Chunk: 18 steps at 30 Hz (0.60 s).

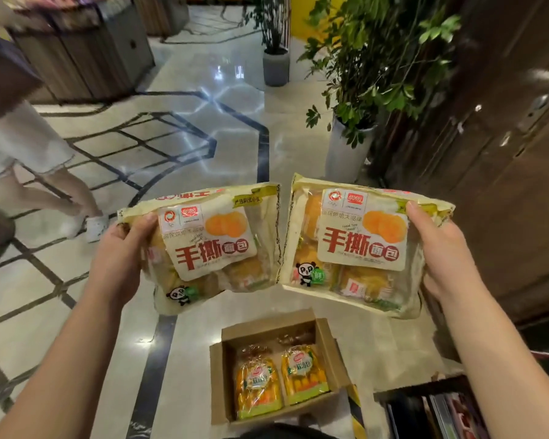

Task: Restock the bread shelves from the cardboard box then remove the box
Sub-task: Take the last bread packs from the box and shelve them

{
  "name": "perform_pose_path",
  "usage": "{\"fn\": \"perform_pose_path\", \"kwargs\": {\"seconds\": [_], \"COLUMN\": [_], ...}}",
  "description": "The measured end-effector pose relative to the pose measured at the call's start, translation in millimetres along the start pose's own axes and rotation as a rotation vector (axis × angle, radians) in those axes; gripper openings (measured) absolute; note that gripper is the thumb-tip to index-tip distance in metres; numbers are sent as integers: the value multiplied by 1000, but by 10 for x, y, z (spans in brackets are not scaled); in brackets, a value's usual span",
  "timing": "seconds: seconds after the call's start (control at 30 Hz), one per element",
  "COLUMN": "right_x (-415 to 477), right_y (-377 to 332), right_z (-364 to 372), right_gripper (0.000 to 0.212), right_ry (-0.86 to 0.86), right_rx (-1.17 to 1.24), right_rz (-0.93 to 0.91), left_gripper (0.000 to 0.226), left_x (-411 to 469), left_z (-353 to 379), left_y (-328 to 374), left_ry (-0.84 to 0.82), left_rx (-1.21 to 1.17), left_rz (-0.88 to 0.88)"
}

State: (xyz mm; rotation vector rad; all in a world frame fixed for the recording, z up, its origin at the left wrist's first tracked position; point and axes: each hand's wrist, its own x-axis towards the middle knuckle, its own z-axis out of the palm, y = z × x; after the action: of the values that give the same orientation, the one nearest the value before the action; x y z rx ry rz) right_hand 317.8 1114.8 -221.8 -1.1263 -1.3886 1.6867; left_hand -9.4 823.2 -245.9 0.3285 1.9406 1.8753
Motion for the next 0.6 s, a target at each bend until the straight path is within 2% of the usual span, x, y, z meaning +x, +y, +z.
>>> {"fn": "perform_pose_path", "kwargs": {"seconds": [0.17,0.47,0.6], "right_x": [33,29,-130], "right_y": [-147,-59,-45], "right_z": [-117,-339,-466], "right_gripper": [26,29,30], "right_ry": [-15,-26,40], "right_rx": [49,109,125], "right_rz": [-8,3,5], "left_gripper": [41,23,38], "left_x": [-51,-127,4], "left_z": [199,403,476], "left_y": [222,243,224], "left_ry": [-42,-31,-124], "left_rx": [26,28,9], "left_rz": [14,-24,-12]}}
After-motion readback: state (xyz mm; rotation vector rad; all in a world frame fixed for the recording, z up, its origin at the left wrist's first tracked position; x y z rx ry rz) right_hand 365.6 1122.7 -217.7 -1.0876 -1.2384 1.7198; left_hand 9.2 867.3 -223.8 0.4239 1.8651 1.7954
